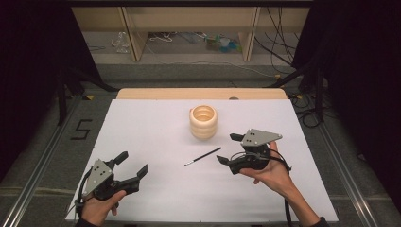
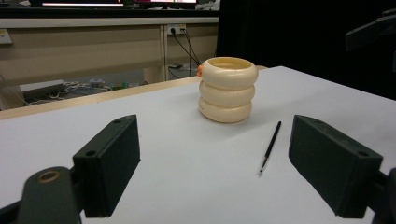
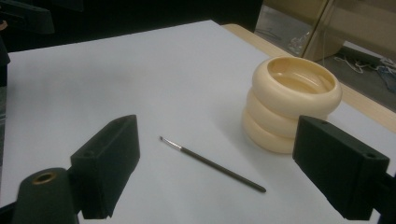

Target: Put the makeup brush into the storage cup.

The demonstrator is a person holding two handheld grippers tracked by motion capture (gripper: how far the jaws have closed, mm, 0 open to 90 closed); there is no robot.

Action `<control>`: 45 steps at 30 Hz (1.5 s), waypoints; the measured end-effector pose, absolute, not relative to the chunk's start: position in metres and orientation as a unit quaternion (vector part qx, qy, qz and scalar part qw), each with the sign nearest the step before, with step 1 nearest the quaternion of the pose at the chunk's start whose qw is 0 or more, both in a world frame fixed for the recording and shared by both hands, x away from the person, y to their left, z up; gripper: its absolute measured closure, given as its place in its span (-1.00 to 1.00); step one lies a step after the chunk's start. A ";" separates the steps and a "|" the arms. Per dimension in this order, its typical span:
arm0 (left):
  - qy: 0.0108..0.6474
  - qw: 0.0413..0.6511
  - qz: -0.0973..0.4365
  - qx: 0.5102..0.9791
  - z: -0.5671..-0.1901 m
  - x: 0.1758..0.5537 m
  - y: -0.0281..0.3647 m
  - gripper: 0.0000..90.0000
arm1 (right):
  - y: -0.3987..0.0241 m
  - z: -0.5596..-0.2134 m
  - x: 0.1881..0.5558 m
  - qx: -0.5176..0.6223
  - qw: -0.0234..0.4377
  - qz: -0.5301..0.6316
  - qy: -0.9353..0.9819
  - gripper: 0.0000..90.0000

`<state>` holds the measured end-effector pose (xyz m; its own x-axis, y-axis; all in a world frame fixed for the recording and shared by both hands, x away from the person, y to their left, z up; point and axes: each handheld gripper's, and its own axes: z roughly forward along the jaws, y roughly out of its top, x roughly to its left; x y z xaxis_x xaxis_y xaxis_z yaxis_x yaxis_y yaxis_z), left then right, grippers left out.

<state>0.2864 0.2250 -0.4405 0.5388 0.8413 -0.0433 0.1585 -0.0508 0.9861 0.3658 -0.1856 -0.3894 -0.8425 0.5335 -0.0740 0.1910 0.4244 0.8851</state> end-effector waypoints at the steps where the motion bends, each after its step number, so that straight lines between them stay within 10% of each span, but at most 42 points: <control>1: 0.379 0.575 0.296 0.662 -0.441 0.286 0.225 -0.63 | -0.185 -0.389 0.368 0.217 0.172 0.487 0.828 -0.65; 45: 0.378 0.571 0.298 0.665 -0.441 0.287 0.225 -0.63 | -0.106 -0.396 0.430 0.146 0.107 0.346 0.920 -0.61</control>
